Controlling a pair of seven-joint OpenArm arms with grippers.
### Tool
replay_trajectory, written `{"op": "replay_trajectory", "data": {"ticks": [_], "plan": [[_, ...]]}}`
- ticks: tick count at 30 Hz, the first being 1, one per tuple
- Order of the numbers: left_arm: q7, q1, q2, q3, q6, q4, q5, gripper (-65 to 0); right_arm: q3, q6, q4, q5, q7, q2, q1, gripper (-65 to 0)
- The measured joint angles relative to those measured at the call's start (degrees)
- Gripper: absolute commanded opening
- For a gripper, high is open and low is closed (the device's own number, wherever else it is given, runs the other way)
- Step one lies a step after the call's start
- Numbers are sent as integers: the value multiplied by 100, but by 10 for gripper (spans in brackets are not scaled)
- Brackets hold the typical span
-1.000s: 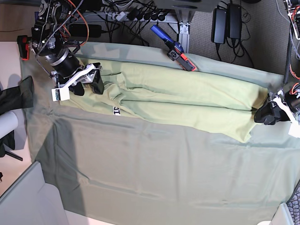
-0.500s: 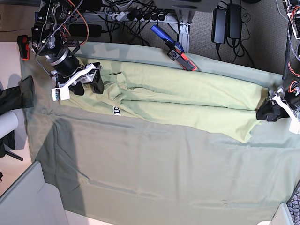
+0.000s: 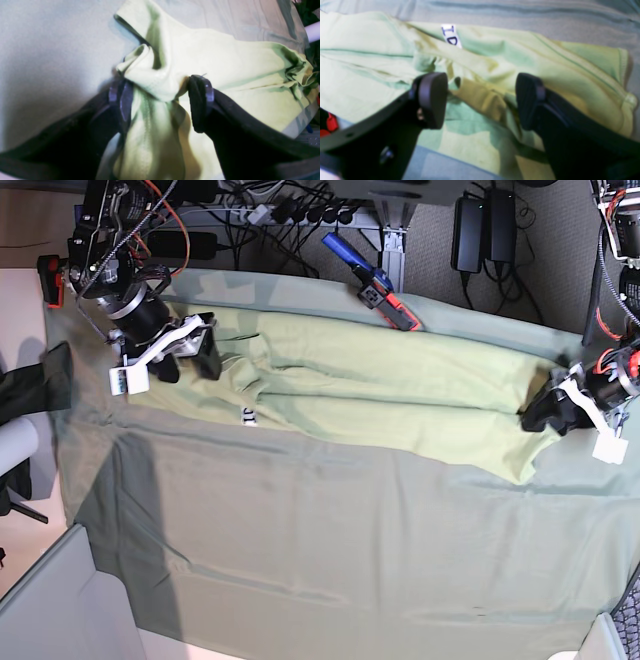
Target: Fold the T-shirt properly
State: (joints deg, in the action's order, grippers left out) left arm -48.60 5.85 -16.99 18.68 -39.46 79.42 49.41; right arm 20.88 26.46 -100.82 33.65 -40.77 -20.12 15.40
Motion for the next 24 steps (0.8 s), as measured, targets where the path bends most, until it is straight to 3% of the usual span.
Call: {"op": "replay_trajectory", "data": {"ticks": [8, 10, 14, 19, 24], "plan": [[24, -2, 50, 2, 0, 0, -50, -272, 0, 0, 0, 2, 0, 0, 0, -230], [24, -2, 48, 2, -2, 0, -50, -334, 0, 0, 0, 2, 0, 0, 0, -230], [-17, 0, 66, -9, -2, 0, -151, -546, 0, 2, 0, 2, 0, 0, 0, -230], [-24, 0, 79, -13, -2, 0, -138, -640, 0, 0, 0, 2, 0, 0, 0, -230], [-24, 0, 79, -13, -2, 0, -138, -650, 0, 0, 0, 2, 0, 0, 0, -230]]}}
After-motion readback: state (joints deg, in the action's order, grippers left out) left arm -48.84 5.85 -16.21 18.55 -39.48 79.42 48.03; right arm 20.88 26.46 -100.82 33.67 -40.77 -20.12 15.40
